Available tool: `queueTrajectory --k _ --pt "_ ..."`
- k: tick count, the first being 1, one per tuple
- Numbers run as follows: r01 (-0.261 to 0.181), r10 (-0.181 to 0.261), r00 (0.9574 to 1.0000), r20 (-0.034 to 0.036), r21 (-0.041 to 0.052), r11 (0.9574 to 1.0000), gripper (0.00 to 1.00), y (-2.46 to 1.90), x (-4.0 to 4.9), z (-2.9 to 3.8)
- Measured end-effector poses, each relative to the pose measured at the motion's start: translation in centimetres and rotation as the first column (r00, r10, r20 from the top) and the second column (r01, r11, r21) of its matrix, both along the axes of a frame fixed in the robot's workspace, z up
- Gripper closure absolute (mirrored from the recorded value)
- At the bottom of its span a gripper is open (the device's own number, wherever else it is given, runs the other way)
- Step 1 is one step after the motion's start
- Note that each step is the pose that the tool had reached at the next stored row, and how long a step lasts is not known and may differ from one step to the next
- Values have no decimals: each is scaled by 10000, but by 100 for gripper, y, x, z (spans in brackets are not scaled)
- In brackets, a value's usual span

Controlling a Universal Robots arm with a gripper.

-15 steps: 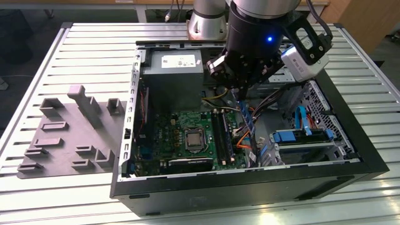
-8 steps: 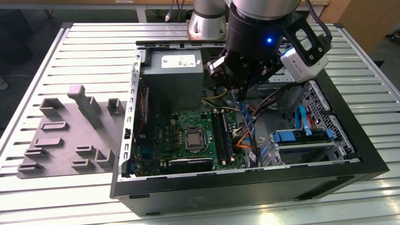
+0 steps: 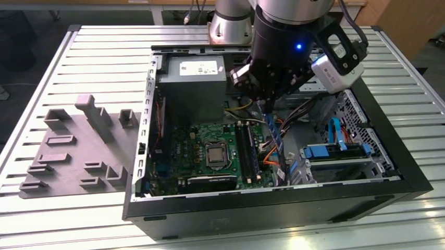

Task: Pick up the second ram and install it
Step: 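Insert the second ram into the second slot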

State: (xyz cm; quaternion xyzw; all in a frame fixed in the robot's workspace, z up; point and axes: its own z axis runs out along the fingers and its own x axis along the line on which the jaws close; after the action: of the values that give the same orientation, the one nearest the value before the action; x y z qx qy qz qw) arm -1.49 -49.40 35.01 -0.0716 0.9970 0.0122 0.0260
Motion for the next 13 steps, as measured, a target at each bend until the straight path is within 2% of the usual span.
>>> queueTrajectory --k 13 --pt "0 0 10000 0 -5 10000 89 0 -12 -73"
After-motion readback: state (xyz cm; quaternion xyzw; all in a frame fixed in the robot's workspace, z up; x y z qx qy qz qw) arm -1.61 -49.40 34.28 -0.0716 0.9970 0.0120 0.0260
